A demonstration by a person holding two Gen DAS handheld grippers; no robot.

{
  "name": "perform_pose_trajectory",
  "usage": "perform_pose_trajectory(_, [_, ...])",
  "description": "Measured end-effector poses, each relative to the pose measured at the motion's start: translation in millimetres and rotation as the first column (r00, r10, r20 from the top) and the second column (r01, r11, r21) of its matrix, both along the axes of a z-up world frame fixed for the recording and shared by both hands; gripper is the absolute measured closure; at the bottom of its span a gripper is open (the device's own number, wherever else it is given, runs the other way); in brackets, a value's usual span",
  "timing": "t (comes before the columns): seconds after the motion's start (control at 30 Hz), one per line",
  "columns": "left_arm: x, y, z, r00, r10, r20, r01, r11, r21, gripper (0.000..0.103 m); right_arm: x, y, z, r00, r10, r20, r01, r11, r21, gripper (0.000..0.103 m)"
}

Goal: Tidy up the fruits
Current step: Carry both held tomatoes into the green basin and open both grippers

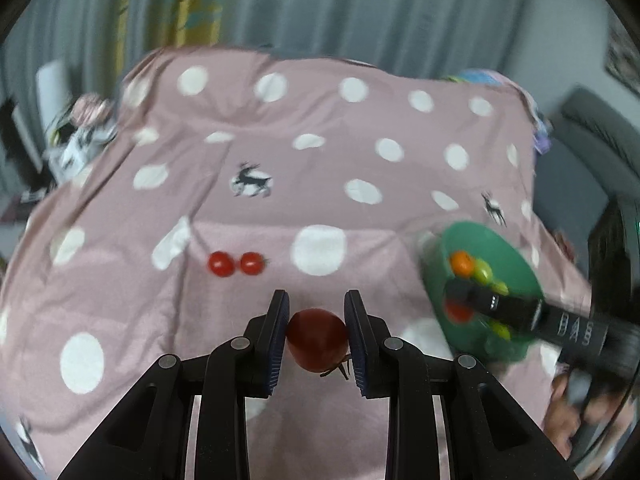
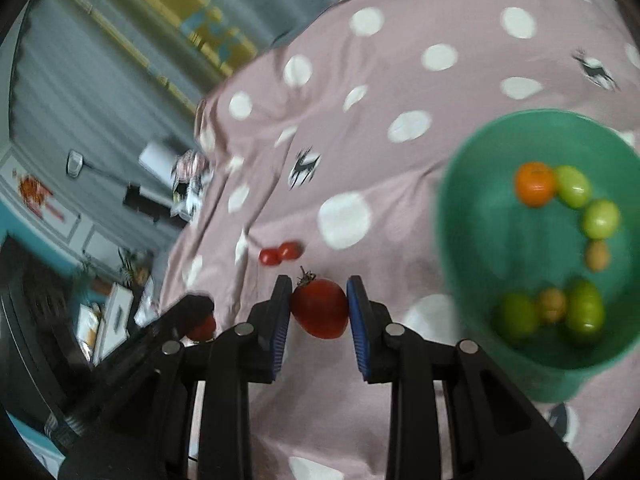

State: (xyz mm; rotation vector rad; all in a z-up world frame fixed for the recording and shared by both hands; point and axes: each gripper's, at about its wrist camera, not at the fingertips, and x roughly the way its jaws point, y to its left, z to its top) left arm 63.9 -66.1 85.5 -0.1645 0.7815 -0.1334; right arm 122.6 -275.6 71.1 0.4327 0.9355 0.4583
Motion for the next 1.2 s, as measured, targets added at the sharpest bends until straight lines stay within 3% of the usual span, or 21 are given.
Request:
perform_pose_trajectory(0.23, [-1, -69, -3, 0.99, -0.137, 0.013, 0.136, 0.989, 0.065, 0.075, -12, -64, 10, 0.991, -0.134, 0.001, 0.133, 0.991, 0.029, 0.074])
perform_pose_trajectory(0.37, [12, -109, -9, 0.977, -0.212, -0.016, 0.212, 0.977, -0.002, 0.075, -16, -97, 9, 0.98, -0.2, -0.014, 0.2, 0.979, 0.041, 0.074])
perform_pose_trajectory(0.5, [28, -144, -9, 0.974, -0.224, -0.017, 0.224, 0.975, -0.011, 0.075, -18, -124, 3, 0.968, -0.246, -0.039, 0.248, 0.966, 0.074, 0.074])
perform_pose_trajectory(0.6, [44, -164, -12, 0.967, -0.253, -0.042, 0.25, 0.966, -0.061, 0.075, -17, -141, -3, 0.956, -0.286, -0.065, 0.29, 0.954, 0.077, 0.074])
perform_pose_trajectory(0.7, [55, -176, -16, 0.962, -0.265, -0.068, 0.259, 0.962, -0.091, 0.075, -16, -156, -12, 0.938, -0.333, -0.099, 0.34, 0.939, 0.058, 0.074])
perform_pose_trajectory(0.77, [59, -184, -20, 0.963, -0.261, -0.074, 0.256, 0.965, -0.063, 0.075, -16, -163, -14, 0.933, -0.343, -0.113, 0.351, 0.934, 0.062, 0.074])
perform_pose_trajectory(0.97, [67, -191, -25, 0.96, -0.265, -0.092, 0.257, 0.962, -0.086, 0.075, -13, -165, -15, 0.937, -0.329, -0.118, 0.338, 0.939, 0.064, 0.074])
perform_pose_trajectory(1.2, [61, -186, -24, 0.965, -0.25, -0.08, 0.249, 0.968, -0.031, 0.075, -13, -159, -13, 0.937, -0.328, -0.12, 0.335, 0.941, 0.048, 0.072])
